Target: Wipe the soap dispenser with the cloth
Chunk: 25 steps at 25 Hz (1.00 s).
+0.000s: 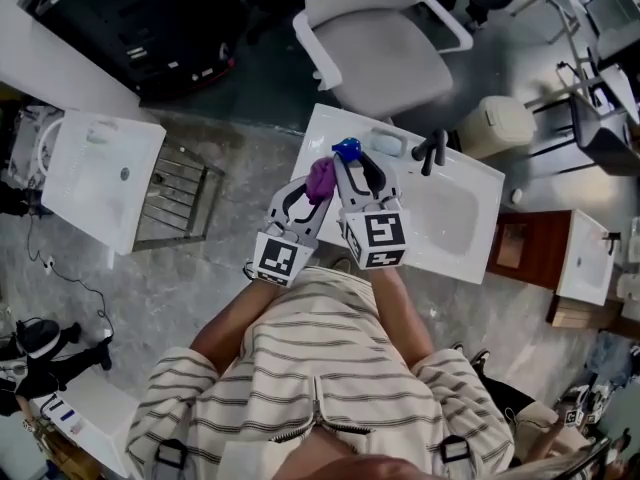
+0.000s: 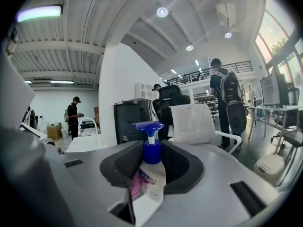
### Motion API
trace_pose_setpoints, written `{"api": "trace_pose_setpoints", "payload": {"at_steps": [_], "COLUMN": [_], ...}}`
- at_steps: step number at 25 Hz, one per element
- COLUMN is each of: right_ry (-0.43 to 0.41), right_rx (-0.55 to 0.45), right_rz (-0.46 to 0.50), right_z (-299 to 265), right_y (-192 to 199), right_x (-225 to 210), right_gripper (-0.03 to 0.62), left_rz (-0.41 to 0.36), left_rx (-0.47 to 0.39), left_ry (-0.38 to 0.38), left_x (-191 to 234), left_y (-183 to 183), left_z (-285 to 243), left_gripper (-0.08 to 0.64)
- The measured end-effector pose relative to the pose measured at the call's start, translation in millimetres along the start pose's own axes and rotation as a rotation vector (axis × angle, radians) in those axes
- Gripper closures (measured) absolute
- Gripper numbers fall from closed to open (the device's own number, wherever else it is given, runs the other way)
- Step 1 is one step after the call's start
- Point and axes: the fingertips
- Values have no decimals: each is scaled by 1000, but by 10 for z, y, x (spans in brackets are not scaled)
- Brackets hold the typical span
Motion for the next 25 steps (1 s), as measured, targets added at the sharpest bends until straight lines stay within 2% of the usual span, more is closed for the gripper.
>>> {"api": "trace_pose_setpoints", "payload": {"at_steps": [12, 21, 25], "right_ry": [-8, -16, -22], "right_rx": [3, 2, 2], "right_rz": [-4, -16, -14], "right_z": [6, 22, 12], "right_y": [-27, -36, -35], "right_x": [10, 41, 95], "right_gripper": [463, 463, 463], "left_rz": [27, 5, -37], "left_rx": [-51, -72, -77], "left_ry": [155, 262, 322], "left_x": [-141, -295, -389], "left_y": [-28, -19, -20], "left_z": [-9, -24, -48], "left_gripper": [443, 443, 443]}}
Point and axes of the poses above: the fingertips, and each gripper's own axes: z backward along the fingers, x to its left, y out of its underside, and after that the axes turned 12 degrees about -y, right-handed
